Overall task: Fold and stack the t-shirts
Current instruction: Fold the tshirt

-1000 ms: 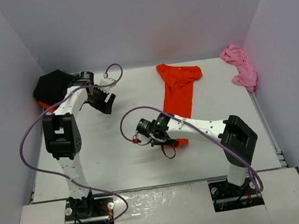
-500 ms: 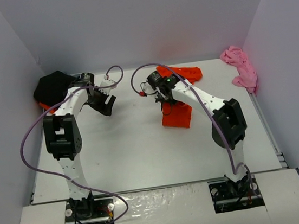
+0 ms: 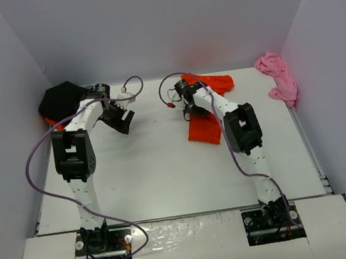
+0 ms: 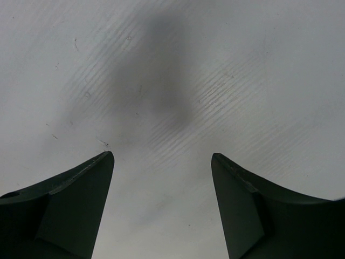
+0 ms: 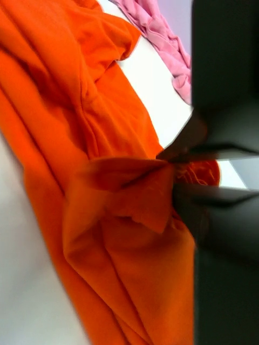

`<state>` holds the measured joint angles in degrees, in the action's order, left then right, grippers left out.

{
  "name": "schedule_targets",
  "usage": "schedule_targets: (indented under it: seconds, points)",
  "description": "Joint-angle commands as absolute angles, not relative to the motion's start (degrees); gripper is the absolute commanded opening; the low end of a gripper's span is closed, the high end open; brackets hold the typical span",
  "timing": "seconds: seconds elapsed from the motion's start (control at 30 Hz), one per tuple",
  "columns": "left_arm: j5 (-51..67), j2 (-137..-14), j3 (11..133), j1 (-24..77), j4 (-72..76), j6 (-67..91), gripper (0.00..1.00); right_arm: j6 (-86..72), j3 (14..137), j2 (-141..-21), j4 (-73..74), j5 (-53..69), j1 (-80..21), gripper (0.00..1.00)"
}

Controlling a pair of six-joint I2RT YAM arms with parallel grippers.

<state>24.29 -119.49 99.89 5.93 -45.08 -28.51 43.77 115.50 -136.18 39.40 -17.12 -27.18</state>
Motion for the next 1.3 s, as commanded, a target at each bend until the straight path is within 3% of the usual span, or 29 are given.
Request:
schedule_targets:
  seconds: [0.0, 0.17, 0.33, 0.47, 0.7, 0.9, 1.03, 1.27]
  points:
    - [24.5, -119.0, 103.5, 5.8, -46.2, -29.2, 0.70, 43.1, 118.5, -136.3, 36.3, -23.0, -26.7, 0.36]
    - [24.1, -118.7, 102.3, 5.8, -45.3, -29.5, 0.70, 42.7, 109.7, -131.5, 19.3, -38.8, -26.8, 0.52]
    - [24.7, -118.3, 102.1, 5.9, -44.8, -29.1, 0.71, 39.6, 108.0, -128.0, 13.2, -43.9, -25.8, 0.45]
    - [24.6, -117.3, 101.0, 5.9, -44.3, -29.0, 0.70, 39.1, 104.3, -121.6, 12.7, -40.9, -26.4, 0.45]
    - [24.6, -116.4, 100.2, 5.8, -44.0, -28.8, 0.71, 37.8, 99.5, -109.0, 16.7, -37.2, -29.5, 0.53]
    - [24.8, -116.1, 100.3, 5.8, -43.6, -28.4, 0.71, 34.1, 86.3, -99.5, 32.2, -20.8, -33.8, 0.53]
    - [25.2, -116.4, 100.8, 6.3, -43.6, -28.0, 0.71, 32.2, 79.4, -97.7, 32.4, -18.6, -36.9, 0.53]
    - [24.8, -115.9, 100.8, 6.7, -43.9, -28.2, 0.71, 30.8, 78.5, -102.2, 31.1, -14.6, -36.9, 0.53]
